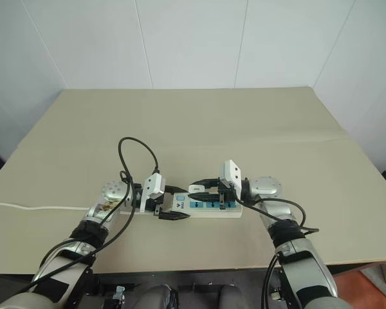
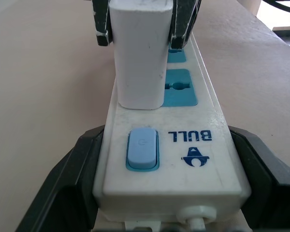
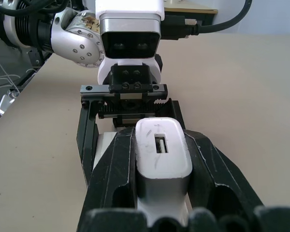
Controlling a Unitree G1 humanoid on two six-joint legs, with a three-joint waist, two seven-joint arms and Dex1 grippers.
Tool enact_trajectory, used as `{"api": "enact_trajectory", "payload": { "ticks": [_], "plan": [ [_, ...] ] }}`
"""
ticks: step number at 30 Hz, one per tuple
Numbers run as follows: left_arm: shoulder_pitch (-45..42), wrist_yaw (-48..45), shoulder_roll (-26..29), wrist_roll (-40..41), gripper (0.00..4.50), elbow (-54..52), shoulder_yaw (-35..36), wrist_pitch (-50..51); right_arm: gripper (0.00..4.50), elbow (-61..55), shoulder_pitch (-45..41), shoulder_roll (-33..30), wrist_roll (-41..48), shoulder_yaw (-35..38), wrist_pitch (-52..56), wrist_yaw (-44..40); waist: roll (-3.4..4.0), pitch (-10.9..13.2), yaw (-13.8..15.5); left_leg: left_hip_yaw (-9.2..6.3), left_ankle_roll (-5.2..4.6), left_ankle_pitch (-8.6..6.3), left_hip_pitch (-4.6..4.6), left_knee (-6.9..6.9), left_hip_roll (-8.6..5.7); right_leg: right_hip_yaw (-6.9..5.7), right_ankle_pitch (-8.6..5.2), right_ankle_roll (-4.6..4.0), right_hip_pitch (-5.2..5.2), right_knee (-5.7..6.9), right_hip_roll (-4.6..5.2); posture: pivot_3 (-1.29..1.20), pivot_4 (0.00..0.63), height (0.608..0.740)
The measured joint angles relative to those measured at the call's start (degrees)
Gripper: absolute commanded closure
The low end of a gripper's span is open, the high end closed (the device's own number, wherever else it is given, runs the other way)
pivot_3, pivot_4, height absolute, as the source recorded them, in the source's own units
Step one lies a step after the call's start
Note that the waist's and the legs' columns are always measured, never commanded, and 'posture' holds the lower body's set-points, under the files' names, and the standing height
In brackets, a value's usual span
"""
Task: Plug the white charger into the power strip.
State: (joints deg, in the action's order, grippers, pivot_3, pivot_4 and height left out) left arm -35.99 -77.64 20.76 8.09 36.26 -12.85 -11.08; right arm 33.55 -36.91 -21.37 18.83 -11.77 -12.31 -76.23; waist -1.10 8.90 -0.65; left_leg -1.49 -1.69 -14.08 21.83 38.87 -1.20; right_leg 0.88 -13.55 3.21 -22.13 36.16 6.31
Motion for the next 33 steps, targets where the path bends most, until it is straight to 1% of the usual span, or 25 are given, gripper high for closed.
{"api": "enact_trajectory", "payload": {
  "ticks": [4,6,8,13,14,17,19,21,24,29,31,33],
  "plan": [
    [0.04,0.03,0.09,0.0,1.21,0.0,0.0,0.01,3.38,0.25,-0.17,0.07,0.0,-0.12,0.0,0.01,0.0,-0.01,-0.05,0.01,0.0,0.0,-0.02,0.0,0.01,0.02,0.0,-0.01,0.0,0.01,0.0,0.0,0.15,0.74],
    [0.05,0.03,0.11,0.01,1.21,-0.01,0.0,0.01,2.65,0.27,-0.17,0.07,-0.03,-0.15,0.05,0.06,0.0,-0.01,-0.05,0.02,0.0,0.0,-0.02,0.0,0.02,0.02,0.0,-0.01,0.0,0.01,0.0,0.0,0.15,0.74],
    [0.28,-0.09,0.16,0.14,1.21,-0.29,0.03,-0.03,2.06,1.9,0.16,-0.71,-1.64,-0.06,1.44,0.75,-0.01,-0.01,0.0,0.01,0.0,0.0,0.02,0.0,0.01,0.01,0.0,-0.01,-0.02,-0.01,0.0,0.0,0.15,0.74],
    [0.38,-0.18,0.56,0.28,1.21,-0.35,0.09,-0.05,0.26,0.65,1.12,-1.77,-1.98,1.52,3.64,1.89,-0.09,-0.07,-0.17,0.04,0.0,0.0,0.0,-0.03,0.08,0.04,0.01,-0.01,-0.04,0.0,-0.04,0.0,0.15,0.74],
    [0.38,-0.19,0.58,0.29,1.21,-0.34,0.1,-0.05,0.03,0.16,1.31,-1.77,-1.98,1.65,4.08,1.89,-0.09,-0.07,-0.18,0.04,0.0,0.0,0.0,-0.03,0.08,0.04,0.01,-0.01,-0.04,0.0,-0.05,0.0,0.15,0.74],
    [0.37,-0.19,0.57,0.29,1.21,-0.36,0.1,-0.08,0.01,-2.62,2.33,-2.02,-2.12,1.77,5.62,1.67,-0.09,-0.07,-0.17,0.04,0.0,-0.01,0.02,-0.04,0.08,0.04,0.01,-0.01,-0.06,-0.01,-0.05,0.0,0.15,0.74],
    [0.36,-0.22,0.59,0.32,0.48,-0.47,0.15,0.34,0.0,-3.84,2.79,-2.18,-2.39,1.81,6.11,1.57,-0.09,-0.07,-0.17,0.04,0.0,-0.01,0.03,-0.04,0.08,0.04,0.01,-0.01,-0.07,-0.02,-0.05,0.0,0.15,0.74],
    [0.28,-0.67,1.3,0.29,0.01,-0.56,0.17,2.48,0.0,-5.48,3.43,-2.2,-2.42,1.84,6.55,1.56,-0.09,-0.07,-0.18,0.05,0.0,-0.01,0.08,-0.05,0.07,0.04,0.0,-0.01,-0.13,0.0,-0.05,0.0,0.15,0.74],
    [0.3,-2.02,2.98,0.83,0.01,-1.83,0.34,4.93,0.0,-6.97,4.15,-2.26,-2.53,2.0,6.84,1.69,-0.09,-0.06,-0.35,0.05,0.0,-0.01,0.18,-0.06,0.08,0.04,0.0,-0.01,-0.21,-0.01,-0.06,0.0,0.15,0.74],
    [1.43,-3.97,7.95,2.08,0.01,-9.56,1.63,7.62,0.0,-12.56,7.02,-3.23,-2.71,2.49,8.03,3.18,-0.03,-0.01,-0.26,0.04,0.01,-0.01,0.41,-0.1,0.12,0.04,0.01,-0.01,-0.45,-0.05,-0.05,0.0,0.15,0.74],
    [3.26,-4.12,10.37,2.9,0.01,-13.99,2.31,8.47,0.0,-17.11,9.91,-5.55,-1.76,3.51,10.42,3.87,0.02,0.04,-0.15,0.04,0.02,-0.02,0.58,-0.12,0.13,0.06,0.01,-0.01,-0.63,-0.04,-0.02,0.0,0.15,0.74],
    [5.46,-5.3,14.22,4.74,0.01,-17.95,3.78,10.62,0.0,-23.47,13.5,-9.66,0.23,6.36,13.25,4.54,0.16,0.17,0.05,0.04,0.02,-0.01,1.06,-0.07,0.1,0.07,0.01,-0.01,-1.11,0.0,0.03,0.0,0.15,0.74]
  ]
}}
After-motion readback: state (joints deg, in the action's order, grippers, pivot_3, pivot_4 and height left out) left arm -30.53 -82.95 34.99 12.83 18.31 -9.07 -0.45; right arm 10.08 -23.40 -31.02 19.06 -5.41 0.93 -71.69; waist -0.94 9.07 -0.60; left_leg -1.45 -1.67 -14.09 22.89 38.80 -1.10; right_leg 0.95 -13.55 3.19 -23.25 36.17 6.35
